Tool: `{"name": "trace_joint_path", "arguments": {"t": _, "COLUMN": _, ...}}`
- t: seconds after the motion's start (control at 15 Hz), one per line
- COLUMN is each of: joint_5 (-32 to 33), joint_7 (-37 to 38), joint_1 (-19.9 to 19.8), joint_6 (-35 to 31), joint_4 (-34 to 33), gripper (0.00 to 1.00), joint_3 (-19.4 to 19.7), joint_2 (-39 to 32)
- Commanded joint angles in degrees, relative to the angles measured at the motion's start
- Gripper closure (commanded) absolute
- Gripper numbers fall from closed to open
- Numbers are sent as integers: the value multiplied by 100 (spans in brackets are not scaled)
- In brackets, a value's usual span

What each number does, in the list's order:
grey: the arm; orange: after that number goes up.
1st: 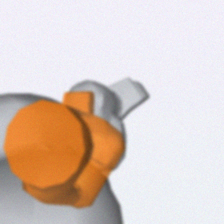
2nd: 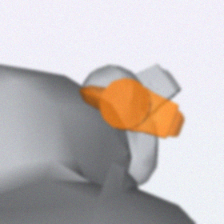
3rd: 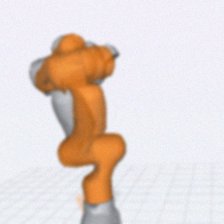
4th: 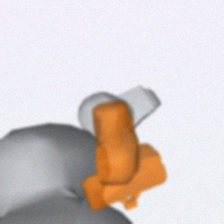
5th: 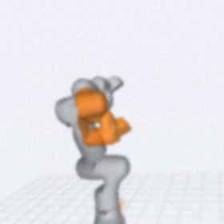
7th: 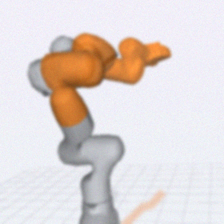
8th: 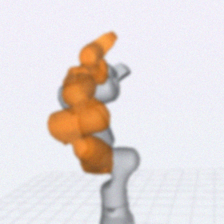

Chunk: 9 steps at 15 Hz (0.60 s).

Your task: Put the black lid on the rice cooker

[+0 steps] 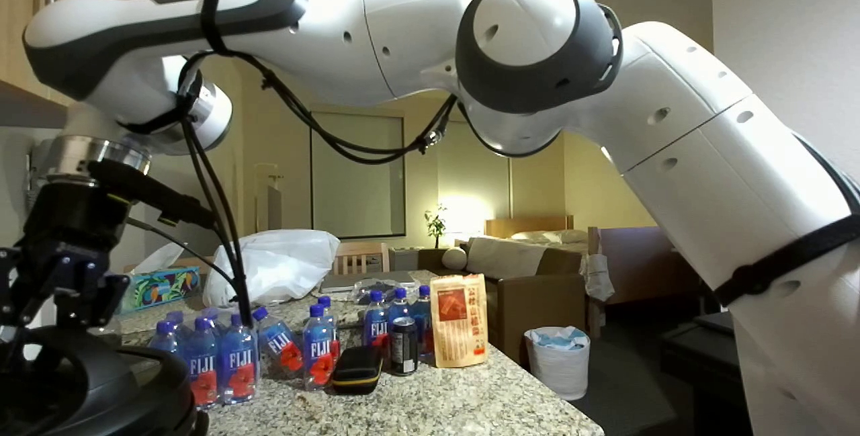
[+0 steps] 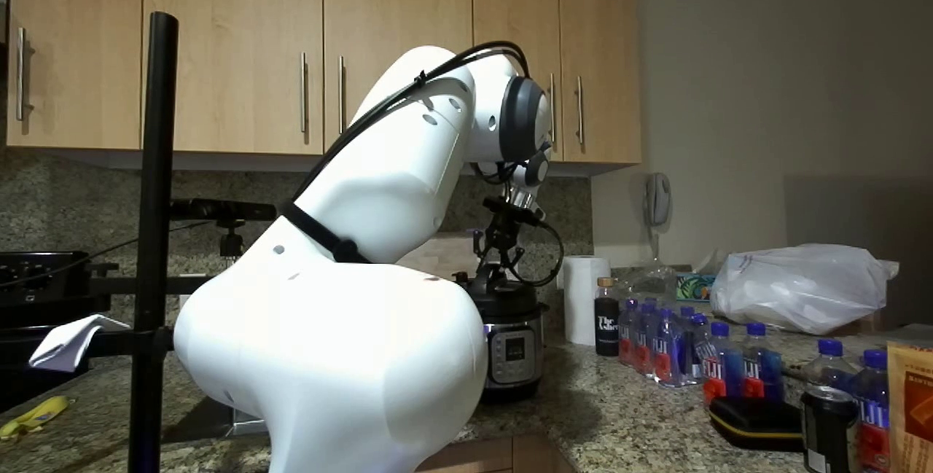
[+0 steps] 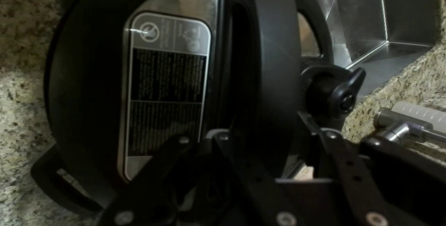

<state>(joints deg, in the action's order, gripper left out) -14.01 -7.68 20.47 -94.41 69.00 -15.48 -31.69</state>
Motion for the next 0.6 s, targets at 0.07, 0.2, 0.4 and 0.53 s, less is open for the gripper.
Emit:
{"name": "trace_joint_path", "arguments": {"t": 0.07, "joint_5": 140, "joint_7": 213, "joint_1": 60, "joint_6": 285, "joint_4": -299, "gripper": 22, "joint_3": 69, "joint_2": -59}}
{"name": "trace_joint_path", "arguments": {"t": 0.2, "joint_5": 132, "joint_7": 228, "joint_1": 48, "joint_6": 282, "joint_4": -322, "gripper": 9, "joint_3": 99, "joint_2": -27}}
{"name": "trace_joint_path", "arguments": {"t": 0.4, "joint_5": 137, "joint_7": 255, "joint_1": 21, "joint_6": 210, "joint_4": -288, "gripper": 0, "joint_3": 180, "joint_2": 120}}
{"name": "trace_joint_path", "arguments": {"t": 0.53, "joint_5": 229, "joint_7": 344, "joint_1": 22, "joint_6": 112, "joint_4": -190, "gripper": 0, "joint_3": 304, "joint_2": 328}}
